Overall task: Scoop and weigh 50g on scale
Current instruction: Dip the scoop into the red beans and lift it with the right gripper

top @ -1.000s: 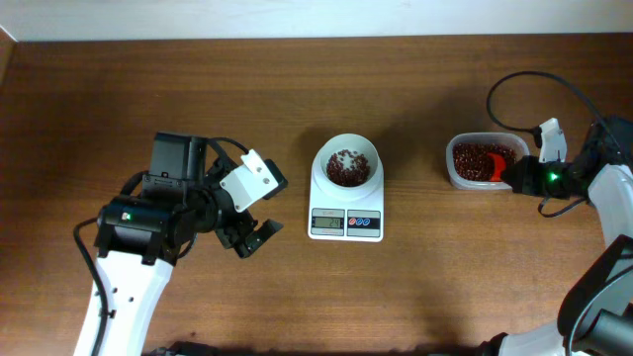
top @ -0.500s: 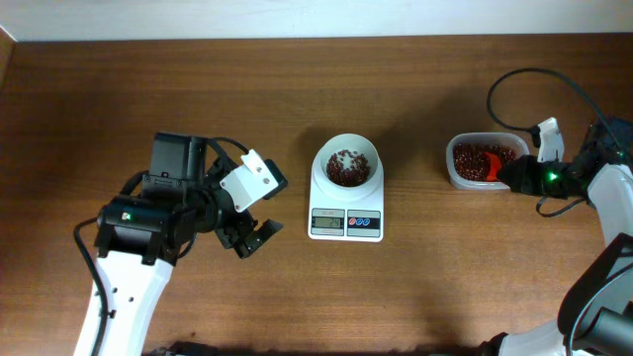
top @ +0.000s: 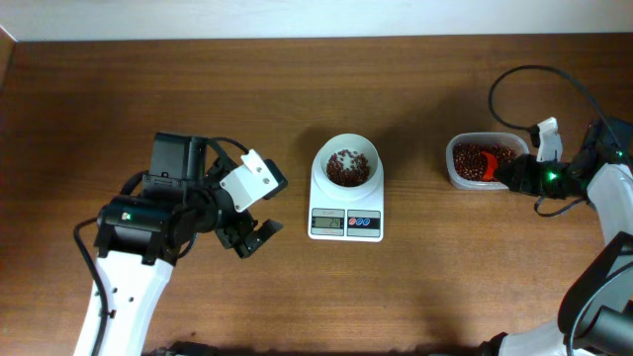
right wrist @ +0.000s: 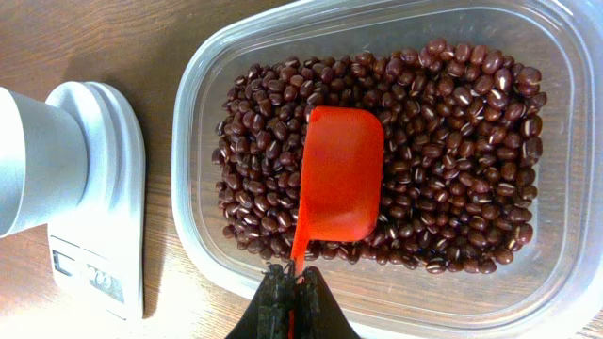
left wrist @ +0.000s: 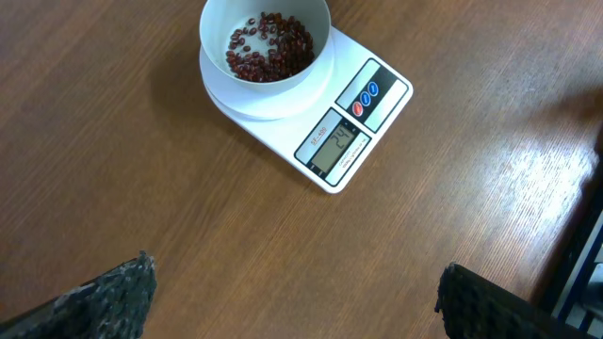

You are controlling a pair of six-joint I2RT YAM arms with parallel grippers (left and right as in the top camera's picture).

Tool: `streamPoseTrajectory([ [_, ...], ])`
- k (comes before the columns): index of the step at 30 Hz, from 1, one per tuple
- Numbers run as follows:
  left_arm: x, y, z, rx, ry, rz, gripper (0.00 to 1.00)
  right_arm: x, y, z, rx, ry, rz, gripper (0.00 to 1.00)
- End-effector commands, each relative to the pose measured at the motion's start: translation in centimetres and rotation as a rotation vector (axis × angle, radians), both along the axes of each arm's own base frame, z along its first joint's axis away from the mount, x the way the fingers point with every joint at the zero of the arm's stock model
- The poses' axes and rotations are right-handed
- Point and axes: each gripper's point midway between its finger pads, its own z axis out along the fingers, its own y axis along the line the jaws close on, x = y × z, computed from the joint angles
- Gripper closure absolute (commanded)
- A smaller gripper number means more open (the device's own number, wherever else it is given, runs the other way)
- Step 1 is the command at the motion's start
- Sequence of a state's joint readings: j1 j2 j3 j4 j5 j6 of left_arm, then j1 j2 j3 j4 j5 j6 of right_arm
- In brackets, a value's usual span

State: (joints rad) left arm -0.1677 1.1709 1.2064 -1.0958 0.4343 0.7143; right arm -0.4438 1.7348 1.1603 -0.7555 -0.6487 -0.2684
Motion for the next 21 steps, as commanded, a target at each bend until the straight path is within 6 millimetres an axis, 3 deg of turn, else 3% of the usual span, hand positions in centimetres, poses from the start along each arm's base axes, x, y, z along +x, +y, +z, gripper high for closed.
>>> streamPoseTrajectory([
  [1,0.29,-0.13,0.71,-0.019,-0.011,0.006,0.01,-0.16,1.13,0.08,0.046,0.007,0.023,0.96],
  [21,0.29,-0.13,0.71,-0.019,-0.011,0.006,0.01,-1.04,1.48,-0.73,0.112,0.114,-0.055,0.96],
])
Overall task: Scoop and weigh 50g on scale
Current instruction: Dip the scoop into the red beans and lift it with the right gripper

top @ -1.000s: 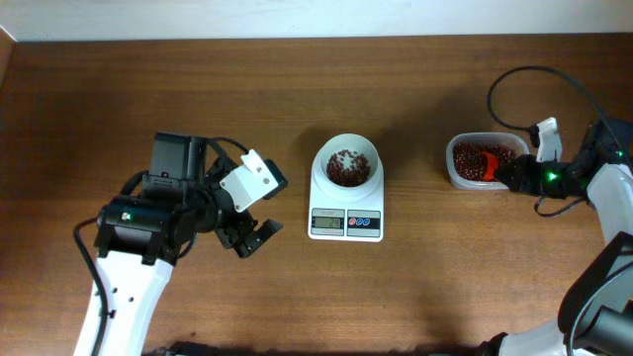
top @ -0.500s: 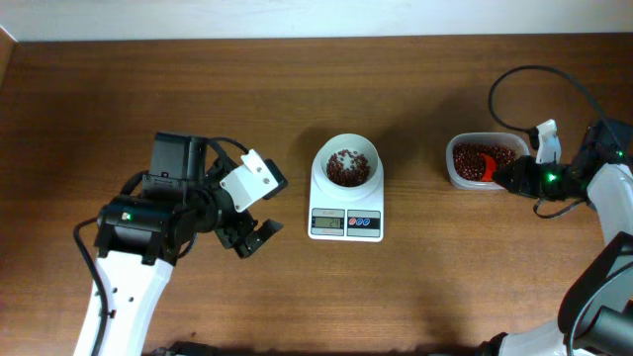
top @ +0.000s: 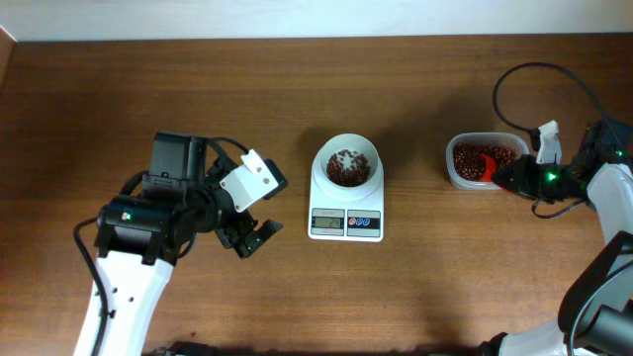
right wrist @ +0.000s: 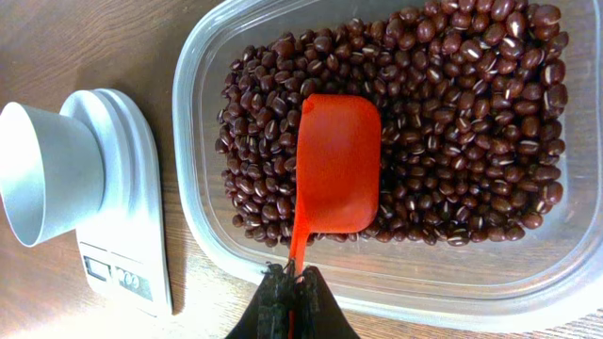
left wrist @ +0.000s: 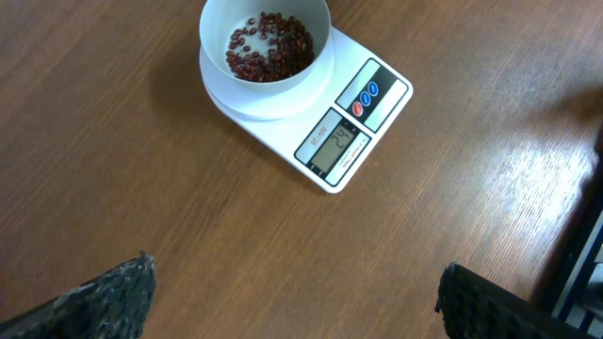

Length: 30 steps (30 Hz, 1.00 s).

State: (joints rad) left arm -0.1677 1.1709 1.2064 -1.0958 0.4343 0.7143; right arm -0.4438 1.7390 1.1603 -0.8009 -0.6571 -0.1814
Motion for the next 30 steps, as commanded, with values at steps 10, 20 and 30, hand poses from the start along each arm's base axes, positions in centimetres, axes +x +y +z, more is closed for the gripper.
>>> streamPoseTrajectory([
  [10,0.3,-0.1,0.7,-0.019,-0.010,0.006,0.01,0.2,-2.0,-0.4,0.043,0.017,-0.100,0.96],
  [20,0.3,-0.1,0.7,-0.019,-0.010,0.006,0.01,0.2,-3.9,2.5,0.245,-0.106,-0.177,0.96],
  [30,0.3,-0.1,0.7,-0.019,-0.010,0.006,0.01,0.5,-2.9,3.9,0.336,-0.152,-0.155,0.96],
])
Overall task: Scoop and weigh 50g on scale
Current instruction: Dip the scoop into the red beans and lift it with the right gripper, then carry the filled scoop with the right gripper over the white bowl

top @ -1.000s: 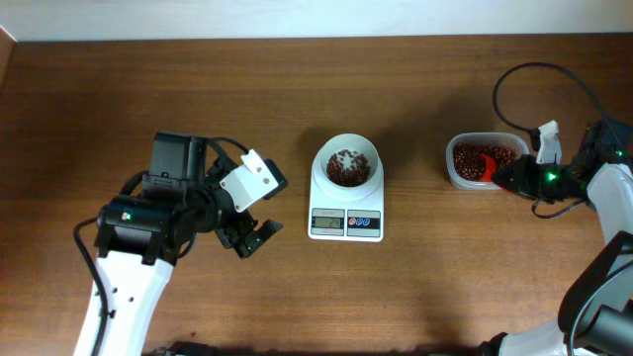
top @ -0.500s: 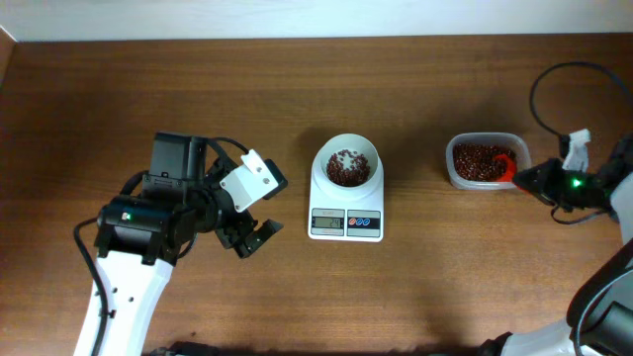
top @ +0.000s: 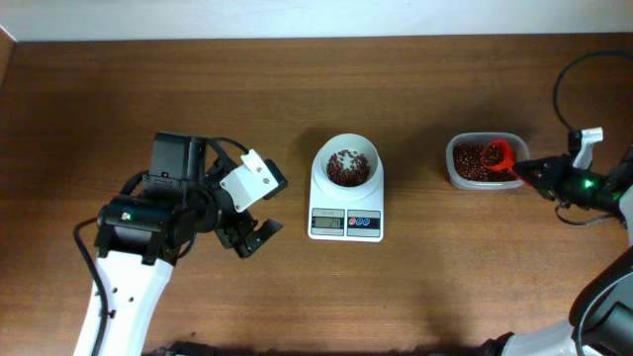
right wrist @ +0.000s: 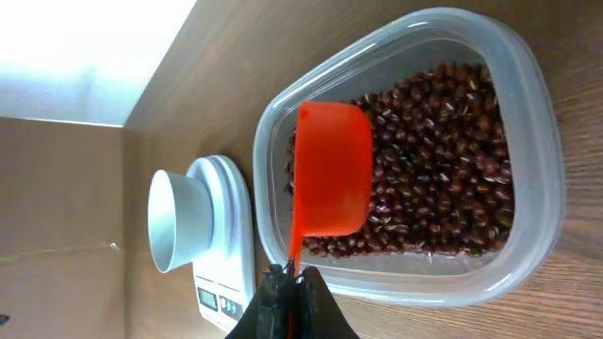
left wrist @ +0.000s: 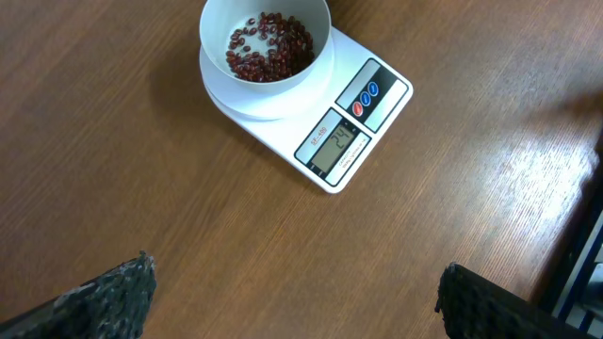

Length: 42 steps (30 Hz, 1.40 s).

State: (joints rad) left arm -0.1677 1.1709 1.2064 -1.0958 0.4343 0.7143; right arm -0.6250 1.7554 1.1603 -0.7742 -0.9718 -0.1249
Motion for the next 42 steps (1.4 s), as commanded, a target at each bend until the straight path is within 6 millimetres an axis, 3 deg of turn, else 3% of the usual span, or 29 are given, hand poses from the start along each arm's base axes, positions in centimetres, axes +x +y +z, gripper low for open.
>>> streamPoseTrajectory([
  [1,0.3,-0.1,0.7,-0.019,-0.011,0.006,0.01,0.0,0.2,0.5,0.048,-0.017,0.000,0.96],
  [9,0.3,-0.1,0.7,-0.019,-0.010,0.006,0.01,-0.6,-0.7,0.8,0.087,-0.011,-0.036,0.96],
  [17,0.3,-0.1,0.7,-0.019,-0.010,0.006,0.01,-0.8,-0.1,1.5,0.146,-0.021,-0.031,0.96],
  [29,0.3,-0.1,0.7,-0.019,-0.011,0.006,0.01,-0.3,1.5,4.9,0.317,-0.146,0.014,0.96],
  [33,0.3,-0.1,0.7,-0.019,-0.010,0.006,0.01,0.2,4.1,4.9,0.321,-0.136,0.085,0.96],
  [42,0.3,-0.1,0.7,-0.019,-0.010,0.006,0.01,0.2,12.6,5.0,0.340,-0.092,0.316,0.96],
])
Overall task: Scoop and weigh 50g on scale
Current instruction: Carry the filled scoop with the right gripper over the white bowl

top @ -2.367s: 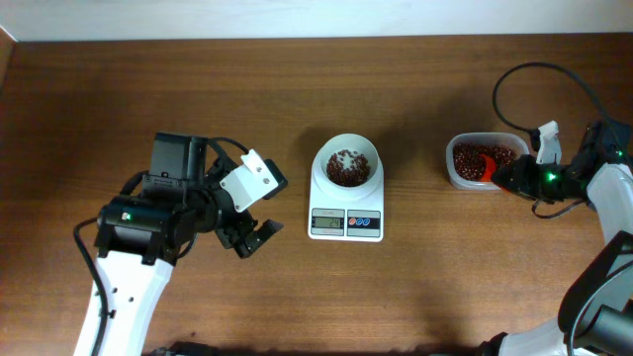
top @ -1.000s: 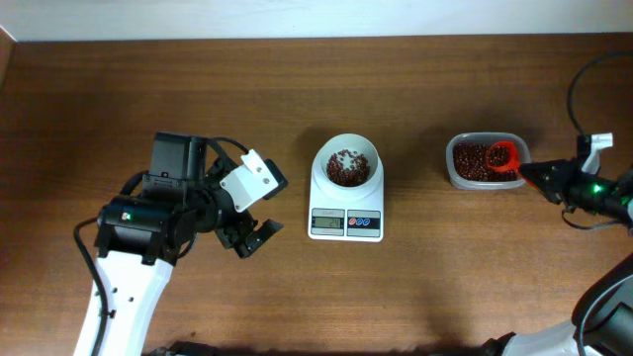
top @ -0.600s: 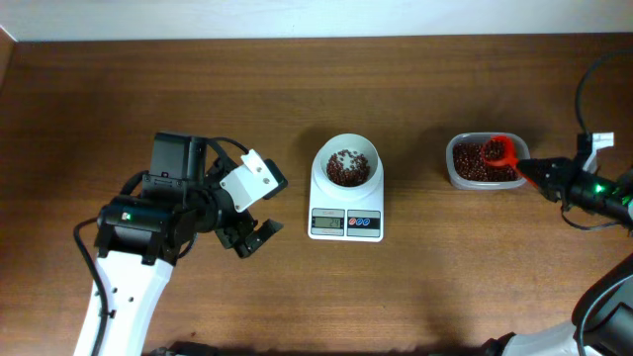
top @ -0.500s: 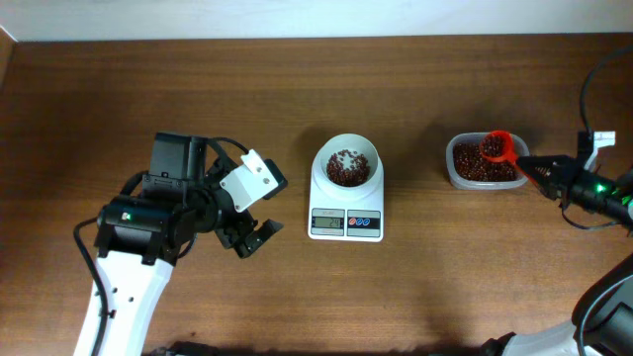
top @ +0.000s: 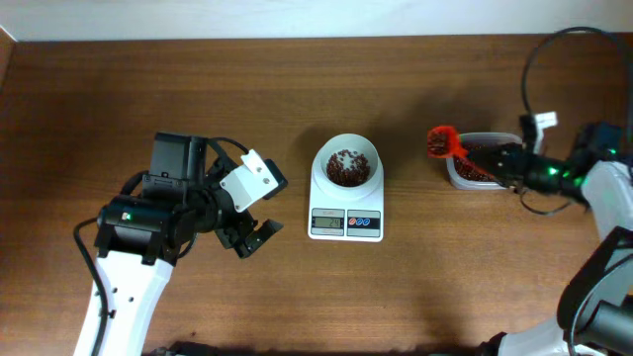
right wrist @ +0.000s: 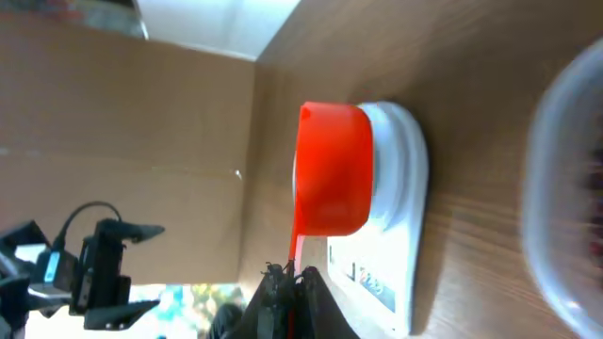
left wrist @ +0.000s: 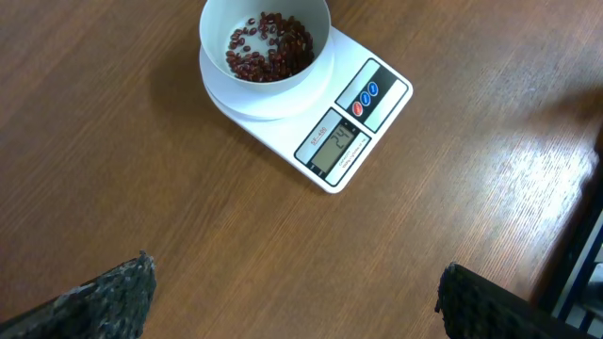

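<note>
A white scale (top: pixel 346 212) stands mid-table with a white cup (top: pixel 345 163) of red beans on it; its display (left wrist: pixel 338 144) reads 24. My right gripper (top: pixel 506 160) is shut on the handle of the red scoop (top: pixel 440 140), which holds beans and hangs in the air just left of the clear bean tub (top: pixel 482 159). In the right wrist view the red scoop (right wrist: pixel 332 169) points at the scale (right wrist: pixel 396 217). My left gripper (top: pixel 252 235) hovers open over bare table, left of the scale.
The table's back edge meets a white wall (top: pixel 316 18). A black cable (top: pixel 539 54) loops above the right arm. Bare wood (top: pixel 445 287) lies in front of the scale and between scale and tub.
My right gripper has carried the scoop from above the tub's middle to left of the tub's rim, toward the scale. The left arm and the scale reading have stayed the same.
The scoop lay flat in the tub's beans with my right gripper shut on its handle. It stayed in the beans, then stood lifted over the tub with beans in it. Now it is outside the tub, between tub and scale. The display showed 24 throughout.
</note>
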You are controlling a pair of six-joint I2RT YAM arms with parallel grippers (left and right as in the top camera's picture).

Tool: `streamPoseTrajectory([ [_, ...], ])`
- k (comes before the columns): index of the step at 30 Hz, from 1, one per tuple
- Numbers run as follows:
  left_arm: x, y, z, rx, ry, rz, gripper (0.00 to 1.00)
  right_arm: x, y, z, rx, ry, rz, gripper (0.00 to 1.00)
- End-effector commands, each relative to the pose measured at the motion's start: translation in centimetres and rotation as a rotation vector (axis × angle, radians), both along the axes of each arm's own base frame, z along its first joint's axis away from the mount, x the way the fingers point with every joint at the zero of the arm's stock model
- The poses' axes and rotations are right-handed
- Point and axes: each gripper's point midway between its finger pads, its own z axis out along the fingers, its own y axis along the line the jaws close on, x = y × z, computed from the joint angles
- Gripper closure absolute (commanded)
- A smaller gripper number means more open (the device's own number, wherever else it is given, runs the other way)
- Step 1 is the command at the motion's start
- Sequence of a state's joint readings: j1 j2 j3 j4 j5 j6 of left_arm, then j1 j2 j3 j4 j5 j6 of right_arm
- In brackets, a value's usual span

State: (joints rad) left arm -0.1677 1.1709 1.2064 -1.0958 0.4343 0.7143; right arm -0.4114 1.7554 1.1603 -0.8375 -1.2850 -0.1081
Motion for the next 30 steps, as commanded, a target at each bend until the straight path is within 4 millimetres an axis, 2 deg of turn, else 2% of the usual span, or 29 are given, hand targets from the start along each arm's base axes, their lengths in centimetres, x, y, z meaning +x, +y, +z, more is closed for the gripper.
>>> streamPoseTrajectory([
  [1,0.3,-0.1,0.7,-0.019,-0.010,0.006,0.01,-0.3,3.1,0.3,0.030,-0.011,0.088,0.96],
  [6,0.3,-0.1,0.7,-0.019,-0.010,0.006,0.01,-0.5,7.1,1.0,0.066,-0.014,0.191,0.96],
  [12,0.3,-0.1,0.7,-0.019,-0.011,0.006,0.01,0.1,10.6,1.5,0.062,-0.056,0.271,0.96],
  [15,0.3,-0.1,0.7,-0.019,-0.011,0.006,0.01,0.5,12.1,0.8,-0.005,-0.101,0.299,0.96],
  [22,0.3,-0.1,0.7,-0.019,-0.011,0.006,0.01,1.8,14.3,-1.4,-0.206,-0.178,0.310,0.96],
  [25,0.3,-0.1,0.7,-0.019,-0.011,0.006,0.01,1.5,15.3,-1.6,-0.271,-0.331,0.385,0.96],
  [30,0.3,-0.1,0.7,-0.019,-0.010,0.006,0.01,1.5,15.3,-1.6,-0.331,-0.525,0.458,0.96],
])
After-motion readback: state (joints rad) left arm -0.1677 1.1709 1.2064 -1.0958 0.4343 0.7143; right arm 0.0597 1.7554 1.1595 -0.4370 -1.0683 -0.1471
